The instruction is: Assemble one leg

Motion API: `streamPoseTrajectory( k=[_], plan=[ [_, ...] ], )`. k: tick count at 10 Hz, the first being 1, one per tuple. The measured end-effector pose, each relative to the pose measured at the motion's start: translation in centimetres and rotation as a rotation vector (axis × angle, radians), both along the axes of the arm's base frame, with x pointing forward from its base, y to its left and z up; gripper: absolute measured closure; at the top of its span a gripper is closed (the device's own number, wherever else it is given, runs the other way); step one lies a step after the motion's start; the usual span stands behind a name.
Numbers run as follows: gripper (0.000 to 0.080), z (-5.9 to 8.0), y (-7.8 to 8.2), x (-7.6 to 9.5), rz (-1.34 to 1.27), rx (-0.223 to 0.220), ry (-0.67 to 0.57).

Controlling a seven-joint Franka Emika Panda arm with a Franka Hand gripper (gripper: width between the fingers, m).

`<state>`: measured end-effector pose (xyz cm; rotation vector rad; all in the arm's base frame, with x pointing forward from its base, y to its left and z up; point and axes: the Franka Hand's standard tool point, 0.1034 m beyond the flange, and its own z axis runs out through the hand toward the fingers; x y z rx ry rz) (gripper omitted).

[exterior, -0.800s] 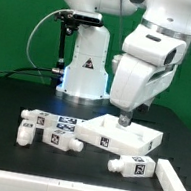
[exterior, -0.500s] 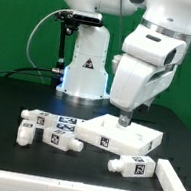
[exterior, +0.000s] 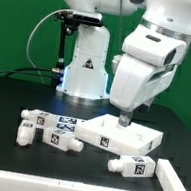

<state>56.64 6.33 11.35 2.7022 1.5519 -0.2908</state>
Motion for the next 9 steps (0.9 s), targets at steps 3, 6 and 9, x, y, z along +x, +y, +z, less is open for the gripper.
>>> streamPoseTrajectory(
  k=[3, 6, 9],
  plan=[
    [0.0150, 0.0, 0.0, 0.0, 0.000, 0.000, 0.000],
    [0.0150, 1.2, -0.2, -0.7, 0.005, -0.005, 0.012],
    [0.0150, -2.7, 0.4, -2.0, 0.065, 0.049, -0.079]
  ],
)
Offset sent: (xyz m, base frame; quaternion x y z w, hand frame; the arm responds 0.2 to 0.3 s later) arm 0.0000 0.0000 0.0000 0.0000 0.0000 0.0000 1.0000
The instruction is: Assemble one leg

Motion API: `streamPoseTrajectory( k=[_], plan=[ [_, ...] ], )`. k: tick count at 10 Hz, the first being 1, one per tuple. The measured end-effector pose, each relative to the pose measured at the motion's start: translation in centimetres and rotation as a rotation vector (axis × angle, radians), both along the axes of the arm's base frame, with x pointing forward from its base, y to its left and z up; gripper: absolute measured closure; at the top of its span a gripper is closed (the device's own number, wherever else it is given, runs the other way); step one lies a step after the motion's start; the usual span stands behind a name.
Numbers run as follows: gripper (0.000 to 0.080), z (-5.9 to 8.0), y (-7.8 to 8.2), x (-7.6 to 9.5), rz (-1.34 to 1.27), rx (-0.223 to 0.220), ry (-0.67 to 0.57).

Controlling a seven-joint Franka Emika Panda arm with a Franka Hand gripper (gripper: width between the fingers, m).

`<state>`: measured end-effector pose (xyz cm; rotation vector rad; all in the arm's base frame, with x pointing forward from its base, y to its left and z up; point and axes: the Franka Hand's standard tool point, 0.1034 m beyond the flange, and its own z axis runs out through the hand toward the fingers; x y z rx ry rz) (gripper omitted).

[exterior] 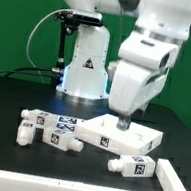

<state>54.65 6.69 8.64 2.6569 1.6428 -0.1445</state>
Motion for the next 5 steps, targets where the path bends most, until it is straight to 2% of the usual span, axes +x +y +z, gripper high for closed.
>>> streamPoseTrajectory(
  k=[1, 5],
  plan=[
    [0.0150, -0.73, 0.25, -0.28, -0.025, 0.008, -0.011],
    [0.0150, -1.06, 0.38, -0.33, -0.039, 0.013, -0.019]
  ],
)
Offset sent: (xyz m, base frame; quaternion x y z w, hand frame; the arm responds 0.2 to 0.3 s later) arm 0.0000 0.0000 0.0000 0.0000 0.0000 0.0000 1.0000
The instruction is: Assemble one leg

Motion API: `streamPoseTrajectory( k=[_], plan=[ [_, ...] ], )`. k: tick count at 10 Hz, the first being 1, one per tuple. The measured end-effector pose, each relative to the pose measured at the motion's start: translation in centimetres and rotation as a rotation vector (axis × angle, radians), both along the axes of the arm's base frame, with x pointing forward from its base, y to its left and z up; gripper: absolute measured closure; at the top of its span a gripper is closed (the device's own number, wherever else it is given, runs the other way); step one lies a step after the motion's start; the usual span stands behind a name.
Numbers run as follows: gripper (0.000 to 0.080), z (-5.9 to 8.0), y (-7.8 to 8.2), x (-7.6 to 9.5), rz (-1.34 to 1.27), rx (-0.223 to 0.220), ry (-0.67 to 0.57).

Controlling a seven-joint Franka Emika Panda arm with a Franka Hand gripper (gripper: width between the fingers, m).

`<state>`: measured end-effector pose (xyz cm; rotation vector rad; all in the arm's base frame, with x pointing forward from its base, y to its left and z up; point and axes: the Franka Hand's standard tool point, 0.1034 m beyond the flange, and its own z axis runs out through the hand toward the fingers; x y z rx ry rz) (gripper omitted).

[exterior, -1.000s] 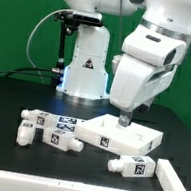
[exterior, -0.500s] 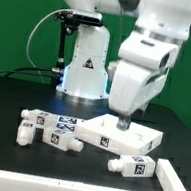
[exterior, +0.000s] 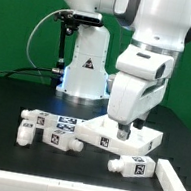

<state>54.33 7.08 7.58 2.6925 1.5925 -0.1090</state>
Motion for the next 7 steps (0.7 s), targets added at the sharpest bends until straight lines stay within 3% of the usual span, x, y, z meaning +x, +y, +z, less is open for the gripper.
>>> streamPoseTrajectory(
  k=[2, 5, 7],
  plan=[
    [0.0150, -3.1, 1.4, -1.0, 0.029, 0.031, -0.051],
    [0.0150, -5.6, 2.4, -1.1, 0.037, 0.048, -0.053],
    [0.0150, -6.3, 1.9, -1.1, 0.036, 0.050, -0.050]
  ],
)
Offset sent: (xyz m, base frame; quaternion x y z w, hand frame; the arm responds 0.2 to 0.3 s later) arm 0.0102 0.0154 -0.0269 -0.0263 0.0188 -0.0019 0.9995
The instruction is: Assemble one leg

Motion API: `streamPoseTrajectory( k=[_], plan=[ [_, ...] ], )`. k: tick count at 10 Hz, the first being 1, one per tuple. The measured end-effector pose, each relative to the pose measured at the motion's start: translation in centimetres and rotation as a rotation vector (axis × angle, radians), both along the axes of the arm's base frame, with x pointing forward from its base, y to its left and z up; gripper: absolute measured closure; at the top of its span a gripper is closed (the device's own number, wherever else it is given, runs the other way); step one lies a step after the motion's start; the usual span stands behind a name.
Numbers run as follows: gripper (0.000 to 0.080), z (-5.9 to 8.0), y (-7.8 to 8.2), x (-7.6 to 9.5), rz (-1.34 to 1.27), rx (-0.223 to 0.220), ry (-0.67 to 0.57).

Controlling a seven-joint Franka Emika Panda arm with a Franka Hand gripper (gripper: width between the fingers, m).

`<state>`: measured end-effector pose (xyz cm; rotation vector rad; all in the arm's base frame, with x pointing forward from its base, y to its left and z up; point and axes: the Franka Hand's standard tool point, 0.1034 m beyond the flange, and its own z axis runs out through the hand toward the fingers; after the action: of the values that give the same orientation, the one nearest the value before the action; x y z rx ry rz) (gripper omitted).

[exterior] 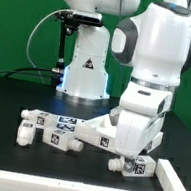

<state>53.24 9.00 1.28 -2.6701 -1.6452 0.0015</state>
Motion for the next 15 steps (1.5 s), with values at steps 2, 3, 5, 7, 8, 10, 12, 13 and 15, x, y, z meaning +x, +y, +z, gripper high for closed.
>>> streamPoseTrajectory(
  k=[2, 3, 5, 7, 8, 10, 12, 13, 15],
  plan=[
    [0.0150, -0.1, -0.2, 0.0, -0.004, 0.000, 0.001],
    [0.0280, -0.1, -0.2, 0.0, -0.005, 0.000, 0.001],
    [0.0419, -0.1, -0.5, 0.0, -0.008, -0.004, 0.004],
    [0.0514, -0.1, -0.6, 0.0, -0.009, -0.003, 0.003],
    [0.0514, 0.2, -1.2, 0.2, -0.005, -0.005, 0.000],
    [0.0514, 3.2, -6.9, -0.7, -0.042, -0.033, -0.023],
    [0.0514, 4.9, -12.6, -3.9, -0.102, -0.059, -0.012],
    [0.0514, 5.8, -13.9, -4.9, -0.149, -0.066, -0.016],
    [0.0514, 6.2, -13.4, -5.2, -0.152, -0.065, -0.021]
  ],
)
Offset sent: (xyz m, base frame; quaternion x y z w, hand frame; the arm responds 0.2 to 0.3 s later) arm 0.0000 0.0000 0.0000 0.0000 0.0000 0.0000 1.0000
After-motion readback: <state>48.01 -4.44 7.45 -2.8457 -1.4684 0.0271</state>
